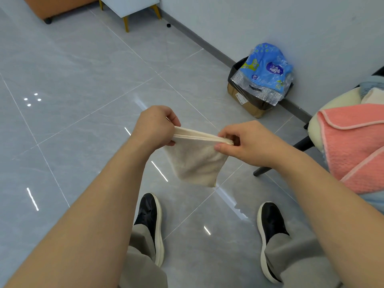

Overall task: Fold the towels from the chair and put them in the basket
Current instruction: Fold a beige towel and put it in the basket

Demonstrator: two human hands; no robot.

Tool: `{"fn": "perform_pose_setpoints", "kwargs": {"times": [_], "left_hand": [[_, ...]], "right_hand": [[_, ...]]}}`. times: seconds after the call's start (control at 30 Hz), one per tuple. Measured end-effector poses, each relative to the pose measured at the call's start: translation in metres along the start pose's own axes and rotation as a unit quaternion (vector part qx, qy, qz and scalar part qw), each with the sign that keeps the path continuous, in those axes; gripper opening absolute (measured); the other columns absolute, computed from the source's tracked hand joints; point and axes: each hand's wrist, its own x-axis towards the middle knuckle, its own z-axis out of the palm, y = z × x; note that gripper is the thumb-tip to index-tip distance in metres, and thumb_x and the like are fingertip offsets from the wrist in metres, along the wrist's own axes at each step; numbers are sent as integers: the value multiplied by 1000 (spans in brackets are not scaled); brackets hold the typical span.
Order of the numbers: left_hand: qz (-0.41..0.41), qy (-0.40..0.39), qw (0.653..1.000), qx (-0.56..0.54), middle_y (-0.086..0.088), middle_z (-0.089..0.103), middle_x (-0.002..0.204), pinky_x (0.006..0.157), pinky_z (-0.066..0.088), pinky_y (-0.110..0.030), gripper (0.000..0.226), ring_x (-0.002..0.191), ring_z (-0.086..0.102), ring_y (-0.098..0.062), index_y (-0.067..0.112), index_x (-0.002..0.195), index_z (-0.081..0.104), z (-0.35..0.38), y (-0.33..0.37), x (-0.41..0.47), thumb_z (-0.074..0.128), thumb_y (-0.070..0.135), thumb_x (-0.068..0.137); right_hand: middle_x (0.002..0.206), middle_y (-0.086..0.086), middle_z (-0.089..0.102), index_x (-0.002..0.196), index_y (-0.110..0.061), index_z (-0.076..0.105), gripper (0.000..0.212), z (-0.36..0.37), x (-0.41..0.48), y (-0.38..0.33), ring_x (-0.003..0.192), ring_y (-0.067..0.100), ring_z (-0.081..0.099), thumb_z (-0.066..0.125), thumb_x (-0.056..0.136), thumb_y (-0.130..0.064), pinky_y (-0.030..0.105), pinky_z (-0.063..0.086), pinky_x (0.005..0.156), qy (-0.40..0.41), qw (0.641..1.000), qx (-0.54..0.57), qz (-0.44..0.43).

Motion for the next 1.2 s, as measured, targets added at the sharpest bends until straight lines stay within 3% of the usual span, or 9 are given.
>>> {"fn": "perform_pose_setpoints", "kwargs": {"times": [0.13,0.23,0.37,0.47,0.6,0.77,0.9,1.03,1.2], "left_hand": [[0,8,1000,23,-7,64,85,50,54,-29,42,64,71,-28,14,74,70,1,3,-1,38,-13,79],[0,2,1000,26,-11,68,81,60,61,-34,44,63,72,-30,15,70,72,2,3,-1,38,-14,76],[7,-10,1000,27,-9,72,79,65,62,-35,50,61,73,-27,18,73,76,1,3,-1,37,-14,74],[19,-17,999,24,-8,73,79,48,51,-21,48,61,73,-22,17,74,77,-1,4,-2,36,-9,74],[82,-72,993,55,4,71,81,54,43,-19,24,68,69,-11,26,86,76,-4,3,-7,56,14,80],[159,-90,967,177,4,68,96,61,44,-18,23,79,60,-10,26,104,75,0,-5,-3,72,15,84],[164,-60,967,184,5,70,95,67,45,-23,13,90,62,-14,24,99,77,-4,-10,3,74,22,86],[165,-30,957,236,4,67,81,67,50,-32,10,79,61,-15,22,86,74,-3,-10,4,78,30,81],[137,-69,939,308,7,65,79,65,52,-30,10,75,61,-13,26,76,66,-1,-11,3,75,30,77]], "right_hand": [[82,-9,66,93,-30,69,23,0,2,0,80,9,60,66,89,-52,33,51,76,-13,999,-34,6],[87,-8,67,90,-29,69,30,1,3,0,84,12,62,63,85,-58,40,53,80,-30,999,-34,11],[83,-13,63,92,-31,68,25,-3,2,-1,83,8,60,61,90,-56,37,52,78,-3,999,-40,19],[80,-17,59,97,-31,68,26,-5,1,1,82,9,59,58,93,-54,34,50,74,1,998,-53,35],[76,-15,57,100,-30,67,24,-5,0,7,84,15,58,56,96,-51,31,42,67,18,996,-63,57],[81,-14,59,102,-31,66,21,-6,-1,8,85,14,59,57,96,-49,34,49,73,10,996,-51,68],[82,-13,62,104,-32,68,20,-8,-1,7,81,10,58,58,96,-48,33,49,73,-3,998,-38,56],[77,-17,57,101,-33,66,19,-6,0,8,82,12,57,58,95,-49,34,48,71,18,997,-59,54],[79,-16,57,102,-31,67,19,-4,1,3,79,10,54,60,95,-47,31,42,68,37,998,-49,22]]}}
